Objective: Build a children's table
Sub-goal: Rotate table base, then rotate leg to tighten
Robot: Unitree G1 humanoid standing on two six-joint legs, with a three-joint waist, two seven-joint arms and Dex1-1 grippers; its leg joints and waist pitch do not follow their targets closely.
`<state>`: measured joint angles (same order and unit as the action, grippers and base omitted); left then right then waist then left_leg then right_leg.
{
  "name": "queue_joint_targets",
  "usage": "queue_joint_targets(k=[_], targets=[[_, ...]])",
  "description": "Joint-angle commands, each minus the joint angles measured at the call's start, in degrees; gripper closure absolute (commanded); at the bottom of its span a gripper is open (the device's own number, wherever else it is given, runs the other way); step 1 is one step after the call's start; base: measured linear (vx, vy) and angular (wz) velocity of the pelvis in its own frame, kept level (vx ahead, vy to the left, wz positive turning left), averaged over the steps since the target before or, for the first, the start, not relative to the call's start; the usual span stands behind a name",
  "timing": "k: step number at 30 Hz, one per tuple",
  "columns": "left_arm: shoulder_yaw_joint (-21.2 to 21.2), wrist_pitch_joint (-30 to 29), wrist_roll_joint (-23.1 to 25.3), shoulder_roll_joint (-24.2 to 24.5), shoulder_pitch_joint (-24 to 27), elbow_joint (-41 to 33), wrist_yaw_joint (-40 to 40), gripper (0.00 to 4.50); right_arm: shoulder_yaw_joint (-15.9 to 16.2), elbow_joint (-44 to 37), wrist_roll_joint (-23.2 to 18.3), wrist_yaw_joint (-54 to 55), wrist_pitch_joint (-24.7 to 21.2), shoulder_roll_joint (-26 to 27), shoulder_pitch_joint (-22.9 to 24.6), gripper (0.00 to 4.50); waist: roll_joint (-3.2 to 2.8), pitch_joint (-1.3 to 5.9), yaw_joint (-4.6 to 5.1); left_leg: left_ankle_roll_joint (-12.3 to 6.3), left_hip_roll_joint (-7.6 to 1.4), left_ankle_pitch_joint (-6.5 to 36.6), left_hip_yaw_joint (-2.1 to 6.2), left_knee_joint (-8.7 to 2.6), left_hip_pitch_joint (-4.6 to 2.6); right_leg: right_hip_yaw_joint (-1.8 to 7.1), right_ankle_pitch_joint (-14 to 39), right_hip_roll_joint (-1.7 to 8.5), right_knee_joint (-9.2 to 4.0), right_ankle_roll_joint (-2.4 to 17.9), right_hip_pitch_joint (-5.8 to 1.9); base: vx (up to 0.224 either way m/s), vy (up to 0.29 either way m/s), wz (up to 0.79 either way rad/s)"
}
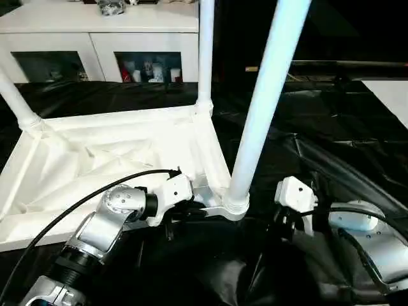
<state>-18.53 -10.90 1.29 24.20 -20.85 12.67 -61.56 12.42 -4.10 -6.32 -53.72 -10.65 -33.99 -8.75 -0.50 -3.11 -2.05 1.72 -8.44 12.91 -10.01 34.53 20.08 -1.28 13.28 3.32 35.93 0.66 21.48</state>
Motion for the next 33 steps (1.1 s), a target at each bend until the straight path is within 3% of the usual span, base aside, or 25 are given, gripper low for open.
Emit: queue_joint_targets(k=[1,9,14,19,20,25,32,33], targets=[[0.8,-1.8,0.7,1.7,1.2,1.9,0.4,3.93,-0.3,0.2,0.0,-0.2,0.5,-0.2,-0.4,0.82,0.93,2.54,-0.3,-4.42,-4.75,7.9,1.95,-4.46,0.33,2.82,11.3,5.35,-5.18,12.7,-1.86,0.0,0.0,0.0],[0.4,-3.7,0.6,4.4,3.2,-0.3,-1.2,3.93,-0.1,1.4,0.0,-0.8,1.3,-0.4,-0.6,0.82,1.38,2.5,-0.17,-4.8,-4.72,7.5,1.92,-4.38,0.33,2.8,9.4,5.37,-5.0,13.6,-1.96,0.0,0.0,0.0],[-0.6,-4.6,1.2,6.5,4.1,-1.6,-2.3,3.93,0.2,2.1,0.2,-1.0,1.7,-0.3,-1.0,0.82,1.12,2.4,-0.24,-4.32,-4.73,8.3,1.93,-4.51,0.16,2.83,11.1,5.35,-5.08,13.4,-1.82,0.0,0.0,0.0],[-0.5,-4.6,1.4,6.3,3.4,-0.7,-1.0,3.93,0.2,2.2,0.3,-0.8,1.7,0.0,-1.4,0.82,1.24,2.47,-0.27,-4.36,-4.71,7.7,1.87,-4.44,0.17,2.83,9.5,5.32,-4.95,13.6,-1.92,0.0,0.0,0.0],[-0.5,-4.7,1.2,5.9,3.2,-0.5,-0.5,4.22,0.1,2.3,0.2,-0.8,1.7,0.1,-1.3,0.82,1.13,2.48,-0.31,-4.32,-4.69,7.7,1.86,-4.42,0.16,2.85,9.6,5.34,-4.95,13.6,-1.91,0.0,0.0,0.0],[-0.9,-4.6,0.8,5.4,2.9,-0.3,0.0,4.43,-0.5,3.5,-0.3,0.0,2.1,0.8,-1.3,0.82,1.1,2.46,-0.38,-4.01,-4.75,8.4,1.9,-4.5,0.12,2.84,10.6,5.37,-5.05,13.7,-1.89,0.0,0.0,0.0],[-2.9,-4.6,1.0,6.2,3.0,-1.0,-2.6,4.43,-0.6,5.0,-1.3,0.0,2.6,2.4,-1.9,0.82,0.85,2.7,-0.36,-4.21,-4.73,7.1,1.87,-4.37,0.12,2.8,7.3,5.37,-4.71,14.5,-2.0,0.0,0.0,0.0],[-3.2,-4.5,1.3,6.3,2.9,-0.9,-2.7,4.48,-0.8,5.5,-2.0,0.1,2.1,3.2,-2.3,0.66,0.78,2.7,-0.35,-4.23,-4.72,6.8,1.84,-4.36,0.14,2.78,6.6,5.29,-4.68,14.7,-2.02,0.0,0.0,0.0]])
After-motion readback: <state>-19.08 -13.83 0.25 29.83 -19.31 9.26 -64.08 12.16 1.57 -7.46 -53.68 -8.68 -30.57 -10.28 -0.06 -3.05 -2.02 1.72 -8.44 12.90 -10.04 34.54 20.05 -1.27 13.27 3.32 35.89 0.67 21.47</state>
